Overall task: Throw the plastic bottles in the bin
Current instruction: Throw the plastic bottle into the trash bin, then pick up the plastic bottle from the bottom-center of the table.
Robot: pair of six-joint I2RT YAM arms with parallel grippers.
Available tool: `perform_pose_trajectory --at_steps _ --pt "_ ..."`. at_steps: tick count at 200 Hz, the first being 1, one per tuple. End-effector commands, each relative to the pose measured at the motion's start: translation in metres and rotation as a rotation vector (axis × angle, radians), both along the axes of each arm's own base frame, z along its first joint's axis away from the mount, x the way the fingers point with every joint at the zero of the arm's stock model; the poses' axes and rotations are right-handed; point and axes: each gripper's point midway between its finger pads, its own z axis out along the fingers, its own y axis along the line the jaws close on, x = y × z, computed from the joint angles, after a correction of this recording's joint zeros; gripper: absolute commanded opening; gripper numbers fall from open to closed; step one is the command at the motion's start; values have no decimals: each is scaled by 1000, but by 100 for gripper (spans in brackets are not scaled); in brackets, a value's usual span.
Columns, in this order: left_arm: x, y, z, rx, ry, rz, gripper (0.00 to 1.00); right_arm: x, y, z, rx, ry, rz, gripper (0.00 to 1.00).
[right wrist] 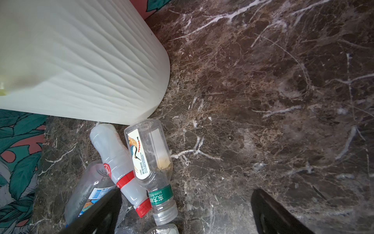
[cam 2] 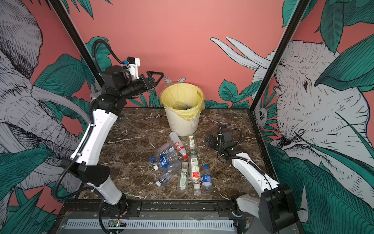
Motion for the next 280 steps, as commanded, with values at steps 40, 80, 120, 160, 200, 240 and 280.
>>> perform_pose_trajectory --at_steps 40,80,120,160,200,240,280 --pt "-7 51 -52 70 69 110 99 -2 -20 24 -99 6 -52 99" --pt "-20 60 -82 116 117 123 100 -10 -22 30 -58 5 -83 99" --pt "-34 64 -107 156 153 116 99 -25 -25 22 -53 81 -102 99" --pt "-40 64 -142 174 215 105 99 -38 -29 20 -47 105 -106 99" --pt "-42 70 -182 229 278 126 99 -47 -32 7 -58 117 -101 99" --pt "-38 76 -216 312 319 143 99 -50 -26 -13 -48 165 -71 99" --pt "-36 79 -237 346 348 146 99 -52 -9 -25 -17 218 14 99"
